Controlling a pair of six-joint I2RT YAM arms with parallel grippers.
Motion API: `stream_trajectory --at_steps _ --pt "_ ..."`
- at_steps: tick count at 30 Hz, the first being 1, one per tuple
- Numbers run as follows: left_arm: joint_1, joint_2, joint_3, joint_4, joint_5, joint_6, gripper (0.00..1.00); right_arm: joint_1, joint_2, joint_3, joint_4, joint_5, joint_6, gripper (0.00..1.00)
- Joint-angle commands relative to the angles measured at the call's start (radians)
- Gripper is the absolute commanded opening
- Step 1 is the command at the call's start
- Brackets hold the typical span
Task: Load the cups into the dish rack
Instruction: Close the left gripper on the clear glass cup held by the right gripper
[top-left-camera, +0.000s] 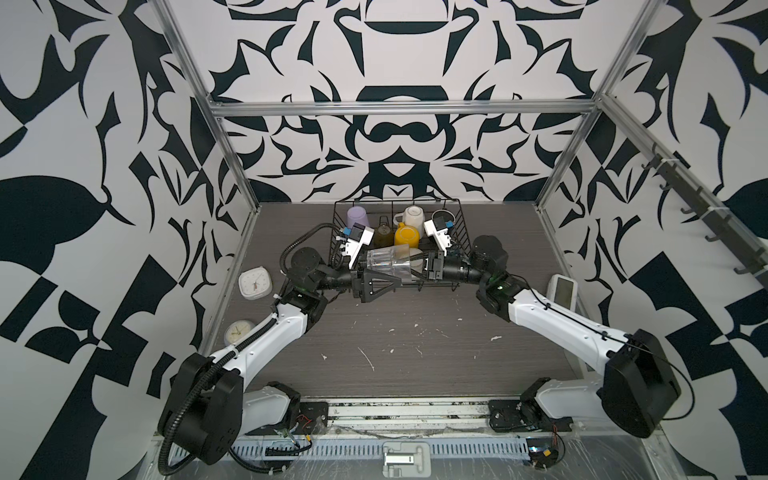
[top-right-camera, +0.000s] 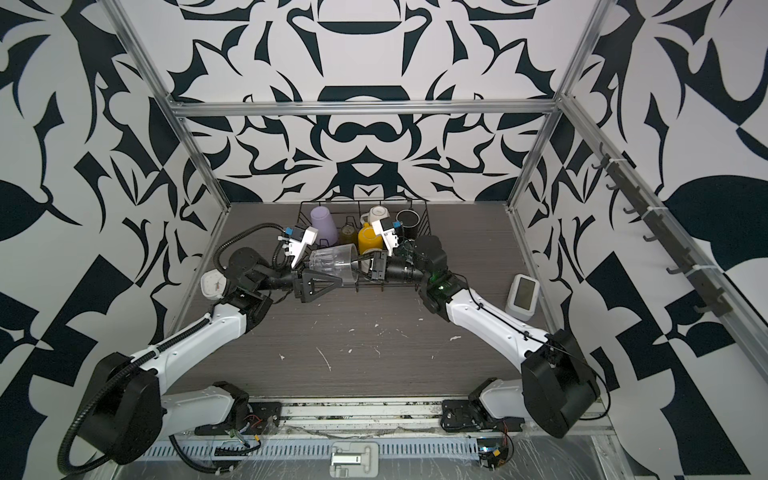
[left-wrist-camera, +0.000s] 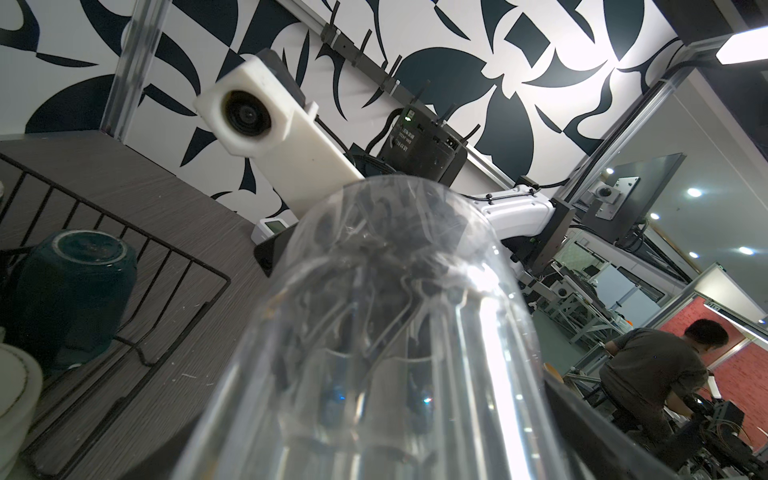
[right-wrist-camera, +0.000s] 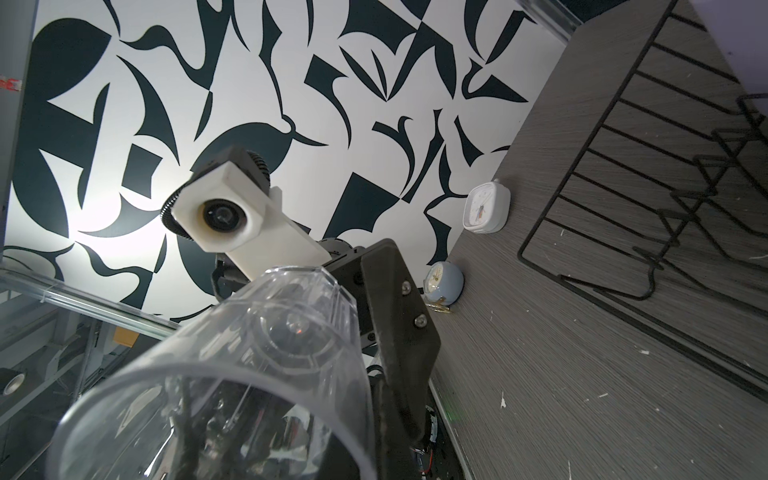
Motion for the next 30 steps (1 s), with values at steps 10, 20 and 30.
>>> stream_trajectory --at_steps 10,20,30 --pt "-0.005 -0.003 0.019 0.138 -0.020 -0.020 1.00 0.012 -0.003 -0.009 0.045 -0.010 0.012 0.00" --pt "-0.002 -0.036 0.034 -0.072 -0.112 0.122 0.97 0.015 -0.033 -0.005 -0.004 0.002 -0.017 0.00" --pt "-0.002 -0.019 0.022 -0.030 -0.046 0.105 0.95 0.017 -0.019 0.002 0.004 0.018 -0.011 0.00"
